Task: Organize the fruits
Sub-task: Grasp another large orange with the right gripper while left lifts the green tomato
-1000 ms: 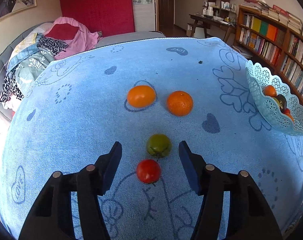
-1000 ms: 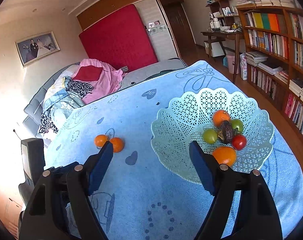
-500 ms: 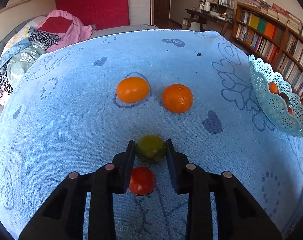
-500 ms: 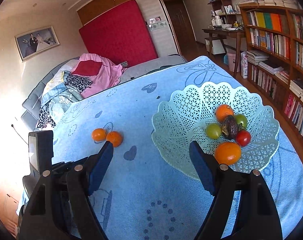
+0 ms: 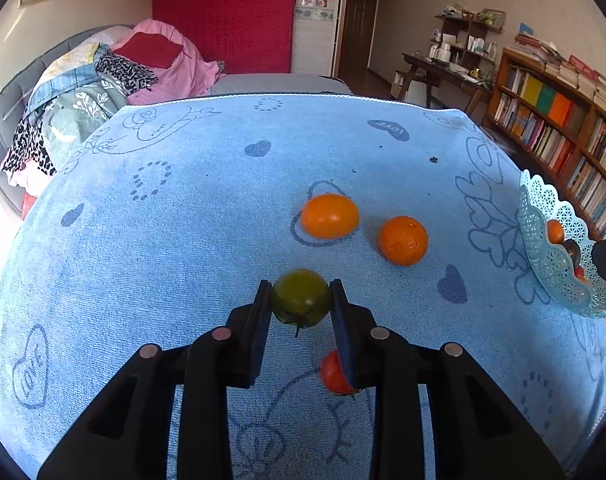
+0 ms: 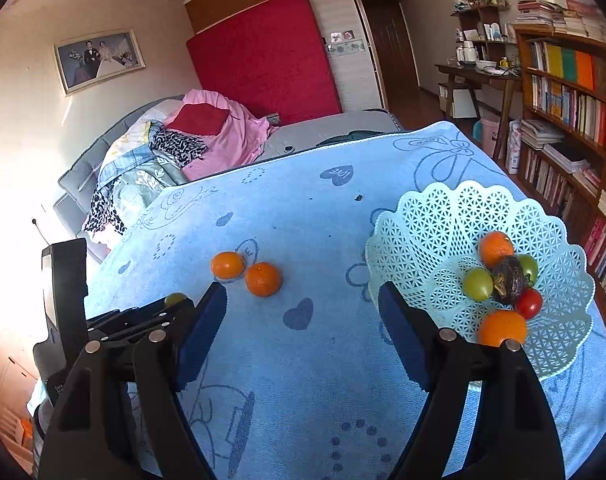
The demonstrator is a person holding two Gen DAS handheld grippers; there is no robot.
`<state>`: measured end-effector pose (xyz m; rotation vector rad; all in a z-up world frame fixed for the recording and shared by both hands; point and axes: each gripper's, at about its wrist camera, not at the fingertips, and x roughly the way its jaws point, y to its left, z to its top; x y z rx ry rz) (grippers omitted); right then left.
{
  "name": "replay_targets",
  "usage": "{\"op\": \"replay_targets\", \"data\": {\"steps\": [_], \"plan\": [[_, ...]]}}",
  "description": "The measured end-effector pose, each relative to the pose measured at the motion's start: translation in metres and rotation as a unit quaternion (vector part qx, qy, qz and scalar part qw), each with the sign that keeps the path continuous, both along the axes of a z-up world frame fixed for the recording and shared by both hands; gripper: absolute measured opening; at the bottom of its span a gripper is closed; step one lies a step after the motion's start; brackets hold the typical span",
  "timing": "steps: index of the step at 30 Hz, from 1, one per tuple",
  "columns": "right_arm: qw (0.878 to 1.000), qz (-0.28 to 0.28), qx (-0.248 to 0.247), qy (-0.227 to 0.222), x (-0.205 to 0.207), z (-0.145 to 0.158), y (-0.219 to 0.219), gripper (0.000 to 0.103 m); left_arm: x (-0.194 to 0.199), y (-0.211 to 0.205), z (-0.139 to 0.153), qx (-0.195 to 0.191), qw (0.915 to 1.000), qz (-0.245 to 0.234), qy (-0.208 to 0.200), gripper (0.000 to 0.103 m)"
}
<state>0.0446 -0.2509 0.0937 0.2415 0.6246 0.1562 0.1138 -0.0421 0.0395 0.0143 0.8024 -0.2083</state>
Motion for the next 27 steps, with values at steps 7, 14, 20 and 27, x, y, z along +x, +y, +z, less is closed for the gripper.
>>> {"op": "replay_targets", "data": {"steps": [7, 14, 20, 27], "plan": [[0.998, 0.054, -0.021, 0.021, 0.04, -0.01, 0.044, 0.08, -0.003, 0.028, 0.004, 0.0, 0.9988, 0.046, -0.015, 0.03], [0.995, 0.058, -0.026, 0.072, 0.086, -0.035, 0.059, 0.066, -0.006, 0.043, 0.006, -0.007, 0.9973, 0.07, -0.019, 0.03], [0.993, 0.049, -0.036, 0.1, 0.11, -0.056, 0.061, 0.057, -0.007, 0.042, 0.004, -0.002, 0.9972, 0.073, -0.02, 0.03], [0.991, 0.047, -0.049, 0.115, 0.124, -0.068, 0.065, 0.054, -0.005, 0.042, 0.002, -0.003, 0.997, 0.076, -0.016, 0.03]]}}
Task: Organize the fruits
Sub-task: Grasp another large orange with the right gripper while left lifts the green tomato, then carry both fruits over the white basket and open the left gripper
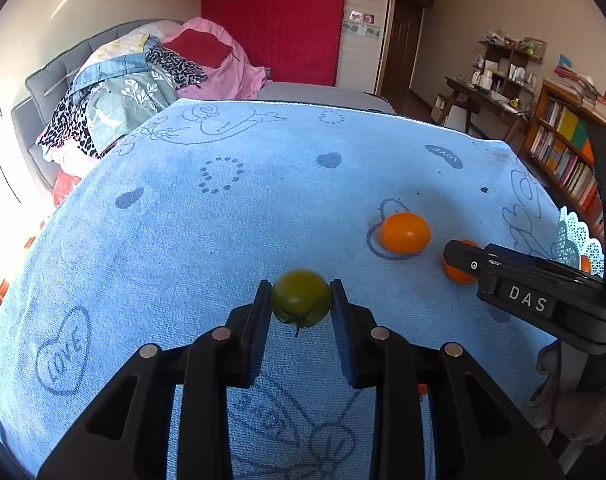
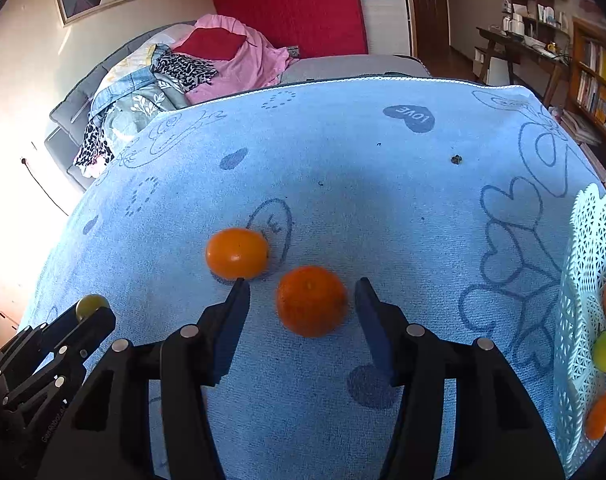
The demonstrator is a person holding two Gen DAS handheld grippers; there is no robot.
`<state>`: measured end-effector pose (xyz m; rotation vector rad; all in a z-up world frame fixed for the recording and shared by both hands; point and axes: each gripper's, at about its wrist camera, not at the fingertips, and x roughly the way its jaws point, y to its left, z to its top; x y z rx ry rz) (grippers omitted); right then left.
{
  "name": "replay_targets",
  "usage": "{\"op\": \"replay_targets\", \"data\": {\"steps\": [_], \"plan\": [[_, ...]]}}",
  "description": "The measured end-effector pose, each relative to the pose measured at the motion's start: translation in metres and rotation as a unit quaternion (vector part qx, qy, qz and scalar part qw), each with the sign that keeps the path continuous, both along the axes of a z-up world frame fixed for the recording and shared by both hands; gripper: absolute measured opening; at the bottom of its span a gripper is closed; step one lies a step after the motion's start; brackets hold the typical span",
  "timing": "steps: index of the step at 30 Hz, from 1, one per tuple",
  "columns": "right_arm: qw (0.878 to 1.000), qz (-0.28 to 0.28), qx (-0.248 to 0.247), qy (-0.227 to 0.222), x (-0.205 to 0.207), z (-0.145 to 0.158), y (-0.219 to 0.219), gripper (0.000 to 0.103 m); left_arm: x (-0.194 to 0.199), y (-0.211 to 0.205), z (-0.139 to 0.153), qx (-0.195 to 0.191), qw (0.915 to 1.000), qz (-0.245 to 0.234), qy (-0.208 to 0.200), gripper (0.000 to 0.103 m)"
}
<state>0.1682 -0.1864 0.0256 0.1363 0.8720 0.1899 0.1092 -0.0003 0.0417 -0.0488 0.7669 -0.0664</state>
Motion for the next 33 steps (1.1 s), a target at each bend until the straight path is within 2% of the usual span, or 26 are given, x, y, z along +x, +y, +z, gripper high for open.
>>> {"op": "replay_targets", "data": {"steps": [7, 12, 17, 33], "plan": [[1.0, -0.003, -0.009, 0.018, 0.01, -0.014, 0.001, 0.041, 0.001, -0.001, -0.002, 0.002, 1.0, -0.002, 0.003, 0.03], [1.0, -0.001, -0.012, 0.016, 0.009, -0.015, 0.0, 0.04, 0.001, -0.002, -0.004, 0.002, 1.0, -0.003, 0.005, 0.03], [1.0, -0.004, 0.006, 0.016, 0.002, -0.012, -0.003, 0.04, 0.002, -0.001, -0.006, 0.001, 1.0, -0.003, 0.008, 0.03], [0.999, -0.008, 0.041, -0.022, -0.041, 0.019, -0.007, 0.04, -0.004, -0.006, 0.0, -0.001, 0.9999, -0.01, -0.01, 0.03]]}}
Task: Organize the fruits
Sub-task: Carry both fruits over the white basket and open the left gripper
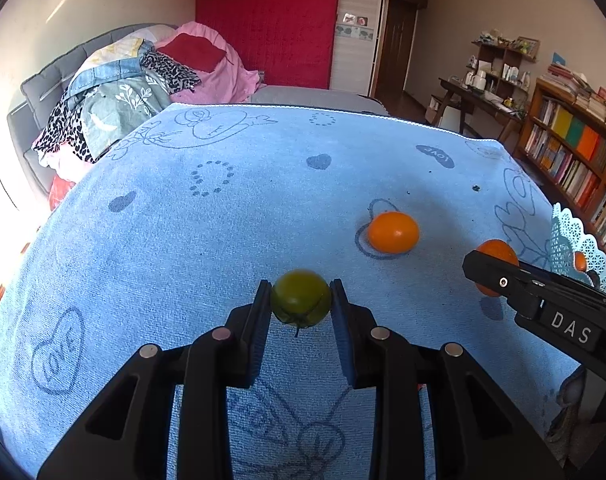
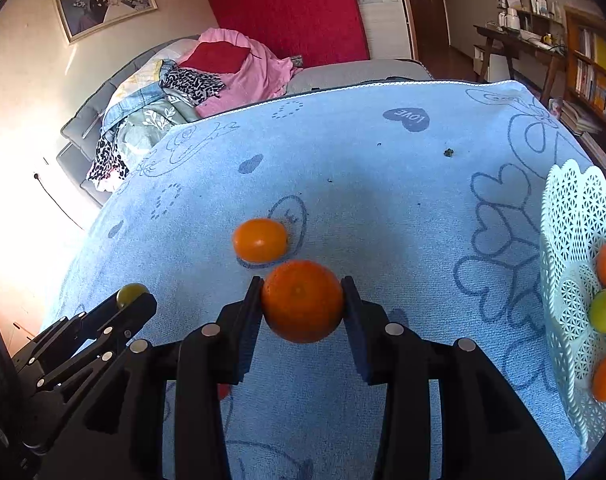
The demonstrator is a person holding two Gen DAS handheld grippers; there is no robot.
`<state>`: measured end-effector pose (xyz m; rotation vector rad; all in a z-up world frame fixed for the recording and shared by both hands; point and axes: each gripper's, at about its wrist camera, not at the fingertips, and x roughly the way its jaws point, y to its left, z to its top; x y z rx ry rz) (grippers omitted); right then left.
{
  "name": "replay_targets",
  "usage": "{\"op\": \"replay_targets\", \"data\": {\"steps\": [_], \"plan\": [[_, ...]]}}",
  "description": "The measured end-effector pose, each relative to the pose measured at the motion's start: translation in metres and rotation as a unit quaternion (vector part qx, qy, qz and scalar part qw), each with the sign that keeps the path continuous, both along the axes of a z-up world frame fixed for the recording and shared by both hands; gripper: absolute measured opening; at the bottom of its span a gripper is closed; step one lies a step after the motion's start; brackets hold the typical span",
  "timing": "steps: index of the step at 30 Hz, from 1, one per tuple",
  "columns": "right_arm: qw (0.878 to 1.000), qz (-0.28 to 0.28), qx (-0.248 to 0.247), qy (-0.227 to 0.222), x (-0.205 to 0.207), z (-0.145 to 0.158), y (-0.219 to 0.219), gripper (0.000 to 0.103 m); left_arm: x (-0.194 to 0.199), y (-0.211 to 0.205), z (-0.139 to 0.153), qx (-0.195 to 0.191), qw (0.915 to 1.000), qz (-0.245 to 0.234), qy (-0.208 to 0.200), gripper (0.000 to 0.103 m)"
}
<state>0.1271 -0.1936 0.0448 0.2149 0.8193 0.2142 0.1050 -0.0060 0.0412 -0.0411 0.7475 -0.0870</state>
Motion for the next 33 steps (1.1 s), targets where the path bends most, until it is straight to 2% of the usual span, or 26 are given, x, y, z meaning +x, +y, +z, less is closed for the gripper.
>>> {"op": "replay_targets", "data": {"steps": [14, 33], "plan": [[0.998, -0.024, 0.025, -0.052, -0.046, 0.035, -0.031, 0.04, -0.014, -0.015, 0.021, 0.002, 0.9997, -0.012, -0.023, 0.03], [0.987, -0.102, 0.065, -0.107, -0.107, 0.064, -0.113, 0.04, -0.043, -0.08, 0.05, 0.02, 0.9947, -0.087, -0.051, 0.03]]}}
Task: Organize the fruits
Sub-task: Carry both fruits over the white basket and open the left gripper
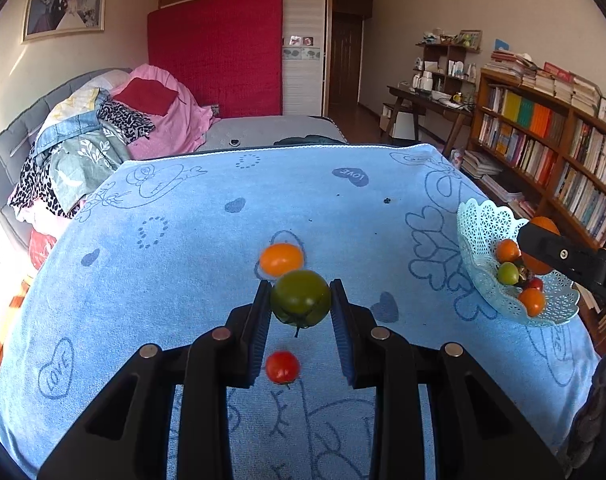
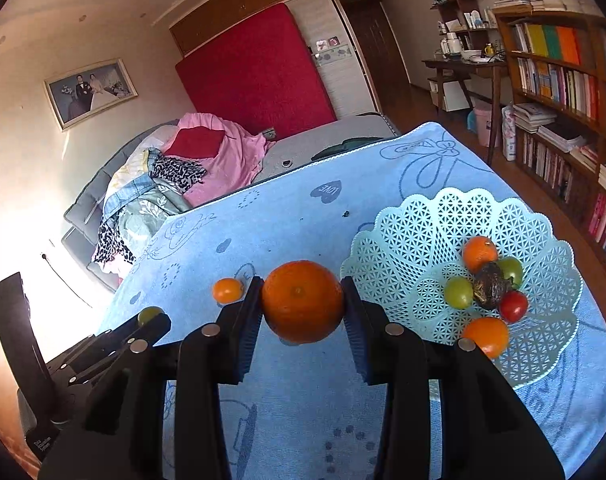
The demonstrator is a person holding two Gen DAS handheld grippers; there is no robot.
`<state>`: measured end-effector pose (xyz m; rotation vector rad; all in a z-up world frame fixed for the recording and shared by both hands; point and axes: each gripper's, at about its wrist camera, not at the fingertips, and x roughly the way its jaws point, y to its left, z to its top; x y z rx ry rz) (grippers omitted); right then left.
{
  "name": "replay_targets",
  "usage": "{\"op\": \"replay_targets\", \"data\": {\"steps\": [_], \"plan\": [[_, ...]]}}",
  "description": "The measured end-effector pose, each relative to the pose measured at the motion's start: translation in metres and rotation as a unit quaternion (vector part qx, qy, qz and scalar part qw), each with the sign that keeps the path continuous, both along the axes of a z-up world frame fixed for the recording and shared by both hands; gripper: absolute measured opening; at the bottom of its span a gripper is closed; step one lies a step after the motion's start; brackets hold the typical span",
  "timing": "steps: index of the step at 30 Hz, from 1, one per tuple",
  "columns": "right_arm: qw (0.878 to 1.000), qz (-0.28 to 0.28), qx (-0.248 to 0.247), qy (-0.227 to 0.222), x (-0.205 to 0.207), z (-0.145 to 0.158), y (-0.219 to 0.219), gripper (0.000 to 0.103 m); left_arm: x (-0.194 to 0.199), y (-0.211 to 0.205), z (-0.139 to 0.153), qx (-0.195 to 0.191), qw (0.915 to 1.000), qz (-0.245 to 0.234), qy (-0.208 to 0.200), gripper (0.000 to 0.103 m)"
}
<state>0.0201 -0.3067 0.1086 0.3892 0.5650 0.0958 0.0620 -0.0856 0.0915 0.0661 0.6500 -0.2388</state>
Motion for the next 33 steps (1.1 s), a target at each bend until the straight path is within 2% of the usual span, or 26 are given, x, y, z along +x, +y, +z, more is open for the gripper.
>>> {"op": "replay_targets", "data": {"steps": [13, 23, 33], "plan": [[0.996, -0.08, 0.033, -0.013, -0.027, 0.01, -0.071, 0.04, -0.008, -0.074, 0.012, 0.014, 0.9964, -0.083, -0.007, 0.03], [0.993, -0.104, 0.058, -0.008, -0.03, 0.008, -0.095, 0.04, -0.009, -0.133, 0.014, 0.009, 0.9852, -0.171, -0.002, 0.03], [0.991, -0.113, 0.071, -0.005, -0.03, 0.007, -0.103, 0.04, -0.001, -0.16, 0.005, 0.015, 0.9815, -0.19, 0.016, 0.03]]}}
